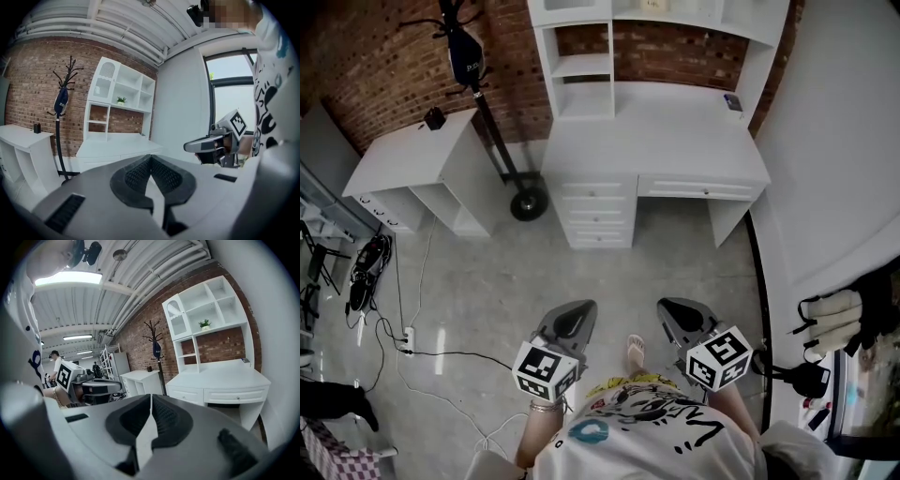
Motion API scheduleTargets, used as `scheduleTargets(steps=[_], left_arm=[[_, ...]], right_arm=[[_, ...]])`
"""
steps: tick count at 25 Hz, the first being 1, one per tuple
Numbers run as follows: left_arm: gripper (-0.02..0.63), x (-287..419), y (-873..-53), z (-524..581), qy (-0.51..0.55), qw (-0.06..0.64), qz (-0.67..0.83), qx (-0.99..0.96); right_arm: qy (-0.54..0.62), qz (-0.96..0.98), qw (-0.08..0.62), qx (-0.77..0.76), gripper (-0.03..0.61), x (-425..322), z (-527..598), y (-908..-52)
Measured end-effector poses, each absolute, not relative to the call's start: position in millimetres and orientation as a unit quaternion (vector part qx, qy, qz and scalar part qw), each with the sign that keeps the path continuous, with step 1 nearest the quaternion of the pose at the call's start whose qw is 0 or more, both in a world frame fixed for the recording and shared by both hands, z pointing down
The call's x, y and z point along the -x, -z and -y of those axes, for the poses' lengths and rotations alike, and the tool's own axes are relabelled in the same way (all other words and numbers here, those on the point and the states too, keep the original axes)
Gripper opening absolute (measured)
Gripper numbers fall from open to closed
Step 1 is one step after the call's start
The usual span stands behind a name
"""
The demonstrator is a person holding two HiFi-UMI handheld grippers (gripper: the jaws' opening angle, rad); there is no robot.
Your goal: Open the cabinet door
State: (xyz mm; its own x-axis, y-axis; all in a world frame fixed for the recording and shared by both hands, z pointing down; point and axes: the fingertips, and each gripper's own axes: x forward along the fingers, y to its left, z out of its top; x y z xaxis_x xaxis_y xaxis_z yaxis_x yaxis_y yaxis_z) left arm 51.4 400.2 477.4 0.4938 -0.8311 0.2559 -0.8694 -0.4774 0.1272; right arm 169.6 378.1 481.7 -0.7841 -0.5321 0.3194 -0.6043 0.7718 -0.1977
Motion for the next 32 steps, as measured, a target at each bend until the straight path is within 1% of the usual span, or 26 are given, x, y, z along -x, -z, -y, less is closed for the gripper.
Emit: scheduleTargets(steps=[5,12,19,22,25,32], left_arm=[[0.014,-52,-474,-344,-0.082,0.115,0.510,-0.848],[0.014,-56,-477,-283,-0.090,0.125,0.527,-0.836],[0.014,-53,-475,-246,-0.088,0.114,0.543,-0.828],[0.014,-56,-480,-234,-0.092,0.121,0.542,-0.826],[0.014,-51,-482,-224,-0.095,0.126,0.542,-0.826],[0.014,-28,-478,-178,-0.088,0.113,0.533,-0.834]], right_arm=[[-0.138,0.941,0.119,-0.286,0.029,-168,-322,-473],[-0.139,0.945,0.145,-0.259,0.029,-175,-260,-480],[-0.146,0.946,0.145,-0.252,0.029,-178,-224,-489],[-0.153,0.947,0.144,-0.241,0.029,-177,-215,-489],[-0.153,0.950,0.148,-0.229,0.029,-168,-205,-487],[-0.138,0.952,0.145,-0.233,0.029,-145,-164,-480]])
